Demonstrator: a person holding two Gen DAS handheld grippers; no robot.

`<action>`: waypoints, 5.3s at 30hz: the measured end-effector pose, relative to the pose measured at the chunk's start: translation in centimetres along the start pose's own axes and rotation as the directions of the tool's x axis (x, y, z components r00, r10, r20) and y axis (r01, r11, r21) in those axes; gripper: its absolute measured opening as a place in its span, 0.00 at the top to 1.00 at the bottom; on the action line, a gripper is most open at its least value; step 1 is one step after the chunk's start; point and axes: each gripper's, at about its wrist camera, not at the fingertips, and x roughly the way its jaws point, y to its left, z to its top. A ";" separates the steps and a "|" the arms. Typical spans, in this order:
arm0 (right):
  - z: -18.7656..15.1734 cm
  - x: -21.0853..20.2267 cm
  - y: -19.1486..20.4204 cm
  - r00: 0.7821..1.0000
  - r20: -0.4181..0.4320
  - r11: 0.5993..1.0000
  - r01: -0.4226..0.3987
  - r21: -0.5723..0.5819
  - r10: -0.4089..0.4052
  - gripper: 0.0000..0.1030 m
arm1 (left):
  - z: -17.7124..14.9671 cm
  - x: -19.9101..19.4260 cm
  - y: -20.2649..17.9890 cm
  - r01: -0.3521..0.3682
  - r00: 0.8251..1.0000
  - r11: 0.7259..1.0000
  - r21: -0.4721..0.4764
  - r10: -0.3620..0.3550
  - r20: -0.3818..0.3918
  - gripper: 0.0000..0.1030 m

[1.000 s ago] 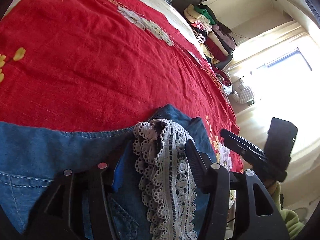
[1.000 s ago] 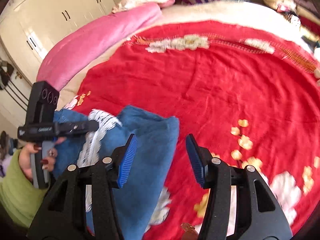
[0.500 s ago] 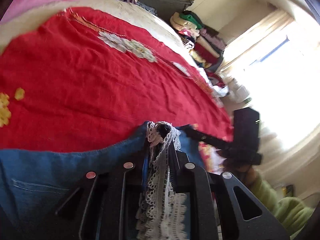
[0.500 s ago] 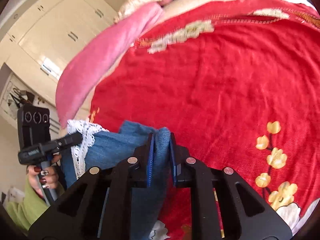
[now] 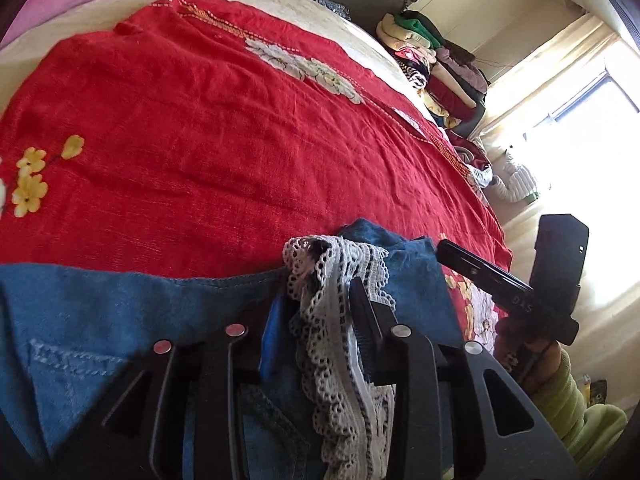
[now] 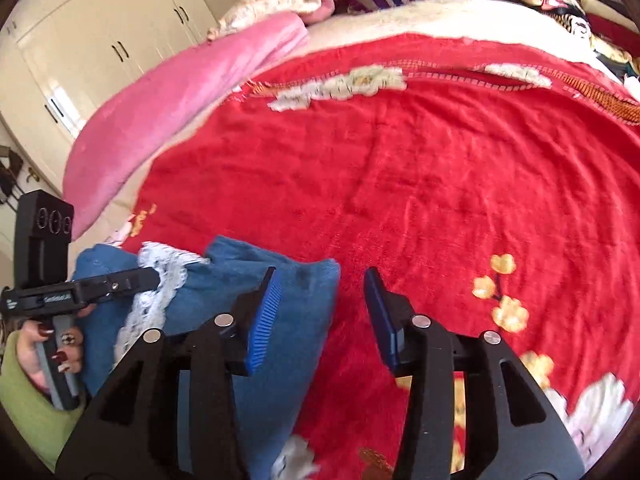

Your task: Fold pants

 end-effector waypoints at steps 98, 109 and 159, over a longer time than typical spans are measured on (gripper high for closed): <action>-11.3 -7.6 10.5 0.996 -0.048 0.961 0.053 -0.270 -0.069 0.14 | -13.8 -12.7 -3.0 -0.290 0.950 0.951 0.104 0.274 0.148 0.11; -8.3 -8.3 14.1 1.000 0.017 0.946 0.009 -0.325 -0.003 0.12 | -14.0 -16.4 -0.1 -0.352 0.915 0.936 0.006 0.342 0.216 0.11; -0.1 13.6 29.6 0.863 -0.453 0.757 -0.447 -0.476 0.225 0.44 | -12.1 -11.7 7.1 -0.163 0.977 0.969 -0.186 0.185 0.108 0.70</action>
